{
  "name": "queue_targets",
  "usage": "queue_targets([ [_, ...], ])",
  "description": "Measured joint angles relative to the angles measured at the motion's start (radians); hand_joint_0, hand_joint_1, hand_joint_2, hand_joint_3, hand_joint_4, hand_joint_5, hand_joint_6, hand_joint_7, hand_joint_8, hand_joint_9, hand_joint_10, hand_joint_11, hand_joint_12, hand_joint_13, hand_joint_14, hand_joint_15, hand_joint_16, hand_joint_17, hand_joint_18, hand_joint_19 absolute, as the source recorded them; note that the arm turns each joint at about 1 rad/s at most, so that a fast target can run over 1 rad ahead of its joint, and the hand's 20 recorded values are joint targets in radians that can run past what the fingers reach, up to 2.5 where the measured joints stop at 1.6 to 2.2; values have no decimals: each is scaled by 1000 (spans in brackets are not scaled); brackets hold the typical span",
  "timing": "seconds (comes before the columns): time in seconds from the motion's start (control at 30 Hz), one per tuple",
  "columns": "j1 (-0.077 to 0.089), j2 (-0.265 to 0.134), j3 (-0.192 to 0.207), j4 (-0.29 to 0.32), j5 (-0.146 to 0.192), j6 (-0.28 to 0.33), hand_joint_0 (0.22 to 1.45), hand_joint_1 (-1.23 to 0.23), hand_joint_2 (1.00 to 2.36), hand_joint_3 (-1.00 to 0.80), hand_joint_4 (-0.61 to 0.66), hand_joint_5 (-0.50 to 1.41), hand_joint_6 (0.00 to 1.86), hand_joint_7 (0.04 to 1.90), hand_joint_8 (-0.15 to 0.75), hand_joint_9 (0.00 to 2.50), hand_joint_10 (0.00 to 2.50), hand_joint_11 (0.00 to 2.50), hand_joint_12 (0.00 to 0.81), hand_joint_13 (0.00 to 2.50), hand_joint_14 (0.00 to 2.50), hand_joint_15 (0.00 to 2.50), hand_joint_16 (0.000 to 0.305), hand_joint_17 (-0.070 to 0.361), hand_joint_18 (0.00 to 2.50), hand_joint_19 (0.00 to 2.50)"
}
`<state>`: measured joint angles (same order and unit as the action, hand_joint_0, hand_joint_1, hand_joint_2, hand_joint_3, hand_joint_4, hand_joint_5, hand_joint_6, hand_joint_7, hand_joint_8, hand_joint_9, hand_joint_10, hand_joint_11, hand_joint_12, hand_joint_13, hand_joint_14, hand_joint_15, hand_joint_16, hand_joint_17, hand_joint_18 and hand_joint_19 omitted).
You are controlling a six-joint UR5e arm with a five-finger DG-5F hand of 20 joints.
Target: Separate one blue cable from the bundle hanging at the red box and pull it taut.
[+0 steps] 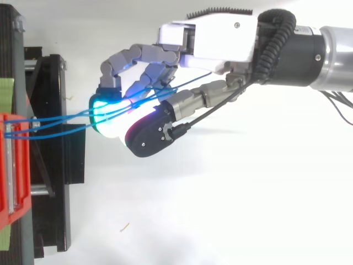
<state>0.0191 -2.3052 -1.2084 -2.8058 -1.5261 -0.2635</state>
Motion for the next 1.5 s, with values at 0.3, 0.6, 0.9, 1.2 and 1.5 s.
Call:
queue_targets([
  [0.3,-3,1,1,-5,4,10,557,-503,1000,-500,176,-171,590,1113,285,847,6,1183,306,1014,1132,1544,36,81,1045,1192],
  [0.6,-2,2,25,-7,15,22,573,-515,1002,-478,172,-168,607,1104,278,861,6,1186,308,1032,1098,1560,35,79,1052,1195],
  [0.9,2,11,35,-7,32,19,619,-576,1009,-351,157,-180,680,1026,273,869,5,1196,299,1049,1067,1570,35,79,1056,1190],
  [1.2,11,11,37,-6,64,21,627,-642,1011,-326,152,-204,766,922,270,864,6,1189,296,1065,1034,1596,35,79,1058,1197],
  [1.5,20,11,38,-3,77,22,666,-723,1016,-248,156,-219,840,899,269,872,4,1210,295,1087,997,1618,37,82,1093,1189],
])
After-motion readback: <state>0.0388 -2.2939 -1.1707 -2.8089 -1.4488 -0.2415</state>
